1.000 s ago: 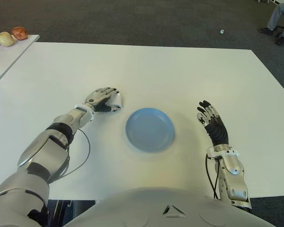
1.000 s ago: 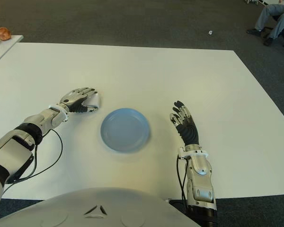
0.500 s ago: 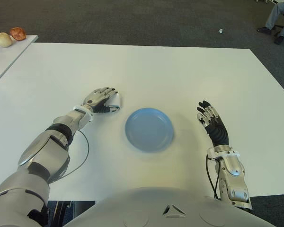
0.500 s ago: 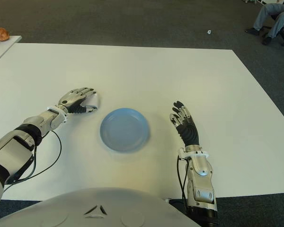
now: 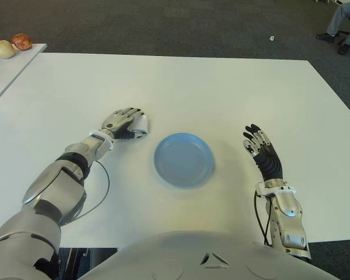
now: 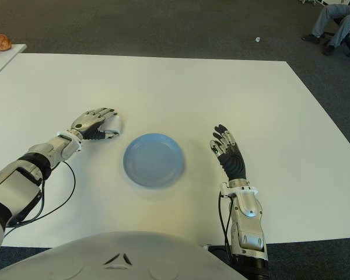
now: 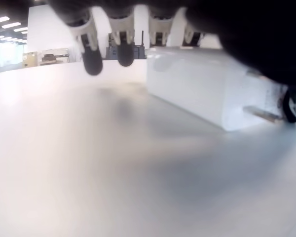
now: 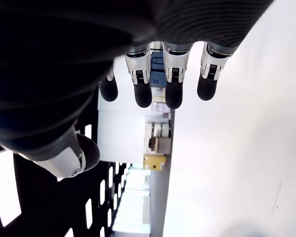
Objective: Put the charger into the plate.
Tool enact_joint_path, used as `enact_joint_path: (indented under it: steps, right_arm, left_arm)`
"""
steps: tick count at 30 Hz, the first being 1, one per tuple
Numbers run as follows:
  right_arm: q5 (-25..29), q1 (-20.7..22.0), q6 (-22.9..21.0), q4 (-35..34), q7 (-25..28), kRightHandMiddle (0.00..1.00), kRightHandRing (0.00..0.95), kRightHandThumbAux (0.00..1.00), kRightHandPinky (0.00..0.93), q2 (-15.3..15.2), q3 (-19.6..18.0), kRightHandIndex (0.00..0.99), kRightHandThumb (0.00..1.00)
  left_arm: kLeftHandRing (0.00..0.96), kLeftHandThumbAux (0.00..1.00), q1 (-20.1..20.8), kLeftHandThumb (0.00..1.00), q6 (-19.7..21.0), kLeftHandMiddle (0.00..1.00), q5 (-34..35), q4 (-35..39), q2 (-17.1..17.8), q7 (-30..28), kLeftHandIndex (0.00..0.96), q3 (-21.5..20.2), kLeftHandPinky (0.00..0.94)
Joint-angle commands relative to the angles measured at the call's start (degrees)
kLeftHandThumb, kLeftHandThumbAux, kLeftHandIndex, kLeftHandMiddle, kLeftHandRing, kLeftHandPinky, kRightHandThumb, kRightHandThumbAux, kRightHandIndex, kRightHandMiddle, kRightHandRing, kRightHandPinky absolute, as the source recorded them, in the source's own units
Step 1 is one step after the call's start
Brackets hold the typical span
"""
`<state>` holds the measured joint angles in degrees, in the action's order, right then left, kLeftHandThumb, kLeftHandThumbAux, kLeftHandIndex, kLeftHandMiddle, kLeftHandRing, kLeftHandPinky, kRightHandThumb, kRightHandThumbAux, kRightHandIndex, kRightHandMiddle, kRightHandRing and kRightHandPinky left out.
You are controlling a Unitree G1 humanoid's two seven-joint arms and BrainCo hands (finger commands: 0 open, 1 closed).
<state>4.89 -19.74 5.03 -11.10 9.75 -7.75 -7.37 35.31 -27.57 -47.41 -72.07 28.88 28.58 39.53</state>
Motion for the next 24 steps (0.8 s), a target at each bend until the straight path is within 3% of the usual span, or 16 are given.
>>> enact_joint_path:
  steps: [1,4,12,16,17,20,22,24]
  right_arm:
    - [0.24,-0.21,-0.19,-0.07,-0.41,0.125,0.103,0.573,0.076,0.33,0.07,0.018,0.000]
    - [0.36,-0.27,-0.28,-0.17,-0.30,0.124,0.102,0.573,0.074,0.21,0.02,0.017,0.000]
    - [0.70,-0.41,-0.18,-0.26,0.02,0.119,0.094,0.581,0.063,0.13,-0.11,0.011,0.000]
    - [0.72,-0.41,0.22,0.02,0.12,0.118,0.094,0.585,0.064,0.02,-0.27,0.011,0.000]
    - [0.71,-0.40,0.30,0.07,0.13,0.118,0.094,0.585,0.066,0.01,-0.29,0.011,0.000]
    - [0.68,-0.41,0.47,0.13,0.14,0.118,0.096,0.584,0.069,0.03,-0.30,0.010,0.000]
    - [0.69,-0.42,0.58,0.15,0.17,0.118,0.097,0.580,0.071,0.04,-0.31,0.010,0.000]
    - [0.75,-0.44,0.62,0.10,0.22,0.118,0.098,0.578,0.072,0.04,-0.33,0.009,0.000]
  left_arm:
    - [0.073,0.322,-0.79,0.257,0.34,0.016,-1.13,-1.63,0.83,-1.51,0.000,0.74,0.223]
    - [0.091,0.322,-0.79,0.281,-0.15,0.028,-0.45,-1.92,0.90,-2.72,0.000,0.22,0.236]
    - [0.218,0.348,-0.63,0.485,-1.56,0.166,0.74,-2.67,1.28,-4.98,0.037,-0.69,0.315]
    - [0.362,0.369,-0.45,0.570,-2.12,0.351,1.02,-2.95,1.64,-4.97,0.178,-0.97,0.392]
    - [0.454,0.382,-0.40,0.593,-2.26,0.449,1.06,-3.00,1.78,-4.89,0.245,-1.03,0.448]
    - [0.560,0.406,-0.41,0.631,-2.28,0.562,1.21,-3.07,1.91,-4.47,0.330,-1.23,0.520]
    - [0.642,0.448,-0.46,0.681,-1.89,0.643,1.42,-3.15,1.93,-4.27,0.404,-1.54,0.600]
    - [0.698,0.566,-0.53,0.707,-0.99,0.698,1.56,-3.24,1.82,-4.15,0.421,-1.93,0.659]
